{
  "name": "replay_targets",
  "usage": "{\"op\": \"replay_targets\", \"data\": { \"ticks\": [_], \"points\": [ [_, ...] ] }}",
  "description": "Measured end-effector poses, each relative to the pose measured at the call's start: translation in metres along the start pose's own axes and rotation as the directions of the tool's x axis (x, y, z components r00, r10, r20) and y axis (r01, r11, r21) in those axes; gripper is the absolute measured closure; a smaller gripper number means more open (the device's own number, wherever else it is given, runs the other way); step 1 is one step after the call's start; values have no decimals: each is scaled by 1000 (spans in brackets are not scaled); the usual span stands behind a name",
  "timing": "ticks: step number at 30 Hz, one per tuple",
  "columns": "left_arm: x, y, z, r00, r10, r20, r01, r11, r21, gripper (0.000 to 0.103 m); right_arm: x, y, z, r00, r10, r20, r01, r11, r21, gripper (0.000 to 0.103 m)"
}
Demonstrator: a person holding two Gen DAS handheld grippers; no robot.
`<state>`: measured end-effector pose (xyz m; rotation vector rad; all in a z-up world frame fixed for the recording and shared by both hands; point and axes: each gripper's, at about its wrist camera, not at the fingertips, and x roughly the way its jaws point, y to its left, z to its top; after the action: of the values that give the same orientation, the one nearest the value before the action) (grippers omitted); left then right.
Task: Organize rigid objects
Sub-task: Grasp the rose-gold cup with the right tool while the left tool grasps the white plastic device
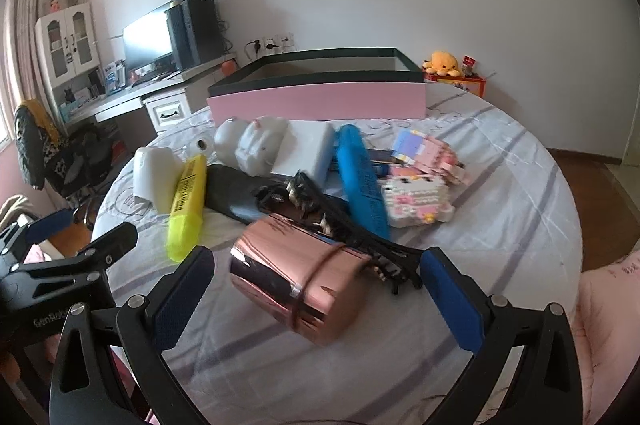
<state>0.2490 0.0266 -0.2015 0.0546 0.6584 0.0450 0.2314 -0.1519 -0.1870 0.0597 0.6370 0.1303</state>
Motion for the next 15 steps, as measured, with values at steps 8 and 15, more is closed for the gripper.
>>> {"op": "replay_targets", "data": {
  "ticks": [8,15],
  "points": [
    [8,5,2,1000,-19,-4,19,1000,-14,0,5,-21,0,999,42,-26,-42,999,-15,34],
    [24,1,14,1000,-26,-4,25,999,-29,0,0,-41,-1,998,62,-7,-62,998,4,34]
  ]
}}
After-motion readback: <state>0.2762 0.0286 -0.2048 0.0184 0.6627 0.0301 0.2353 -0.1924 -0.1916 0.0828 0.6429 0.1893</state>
